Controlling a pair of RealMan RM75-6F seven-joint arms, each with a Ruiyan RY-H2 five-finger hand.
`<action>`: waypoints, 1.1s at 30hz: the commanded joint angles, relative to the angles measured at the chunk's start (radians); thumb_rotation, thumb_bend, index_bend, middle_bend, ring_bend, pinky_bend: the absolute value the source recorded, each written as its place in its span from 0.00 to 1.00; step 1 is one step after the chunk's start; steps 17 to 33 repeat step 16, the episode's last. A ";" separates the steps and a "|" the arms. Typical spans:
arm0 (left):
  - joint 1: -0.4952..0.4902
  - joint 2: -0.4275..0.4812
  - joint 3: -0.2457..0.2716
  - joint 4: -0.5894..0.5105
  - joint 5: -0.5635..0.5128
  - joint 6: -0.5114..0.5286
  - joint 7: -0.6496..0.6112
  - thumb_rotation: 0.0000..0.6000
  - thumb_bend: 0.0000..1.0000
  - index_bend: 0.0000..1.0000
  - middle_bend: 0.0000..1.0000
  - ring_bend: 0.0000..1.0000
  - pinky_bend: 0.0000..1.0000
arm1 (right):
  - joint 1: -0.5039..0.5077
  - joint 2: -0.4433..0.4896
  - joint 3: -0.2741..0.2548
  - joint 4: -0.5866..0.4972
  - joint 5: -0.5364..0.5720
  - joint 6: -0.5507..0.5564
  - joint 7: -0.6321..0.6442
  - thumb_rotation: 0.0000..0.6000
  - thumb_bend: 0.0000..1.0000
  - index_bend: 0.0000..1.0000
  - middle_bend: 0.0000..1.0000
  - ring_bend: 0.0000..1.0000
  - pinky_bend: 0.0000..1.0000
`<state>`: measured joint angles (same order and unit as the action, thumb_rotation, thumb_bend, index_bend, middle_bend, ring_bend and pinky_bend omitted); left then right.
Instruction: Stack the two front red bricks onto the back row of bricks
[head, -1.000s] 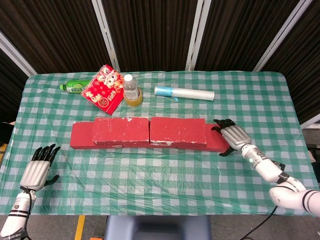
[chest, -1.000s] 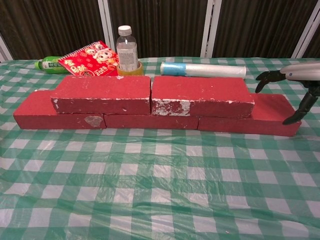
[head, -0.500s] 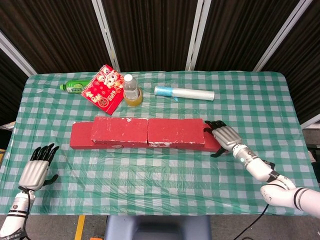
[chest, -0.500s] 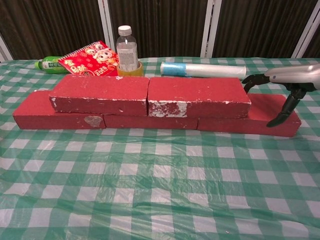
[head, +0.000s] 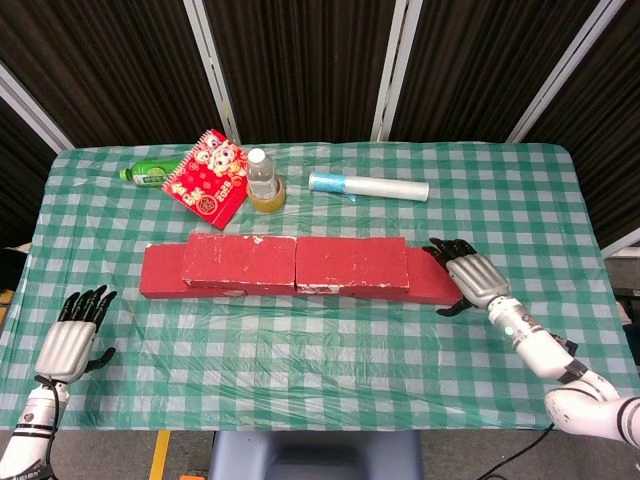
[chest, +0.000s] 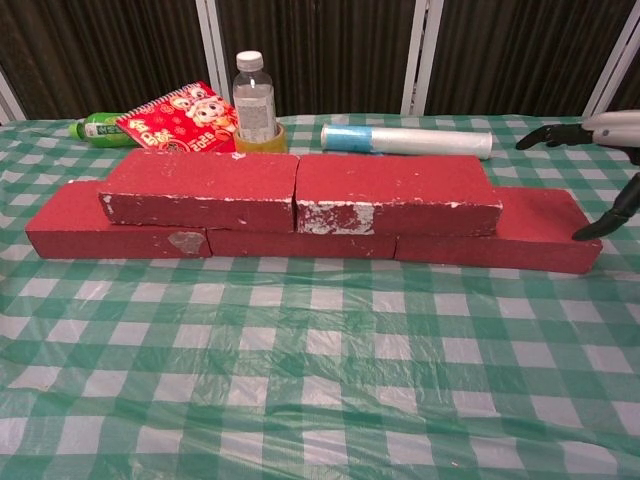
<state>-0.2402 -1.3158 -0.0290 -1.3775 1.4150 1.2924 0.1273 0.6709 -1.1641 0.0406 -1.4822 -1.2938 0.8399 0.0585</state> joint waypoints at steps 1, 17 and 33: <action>0.019 -0.002 -0.013 -0.004 0.014 0.063 0.027 1.00 0.27 0.00 0.00 0.00 0.04 | -0.221 0.028 -0.063 -0.089 -0.117 0.357 -0.067 1.00 0.06 0.00 0.00 0.00 0.01; 0.082 0.005 -0.041 -0.056 0.037 0.232 0.151 1.00 0.29 0.00 0.00 0.00 0.04 | -0.496 -0.059 -0.102 -0.028 -0.212 0.722 -0.201 1.00 0.06 0.00 0.00 0.00 0.00; 0.082 0.005 -0.041 -0.056 0.037 0.232 0.151 1.00 0.29 0.00 0.00 0.00 0.04 | -0.496 -0.059 -0.102 -0.028 -0.212 0.722 -0.201 1.00 0.06 0.00 0.00 0.00 0.00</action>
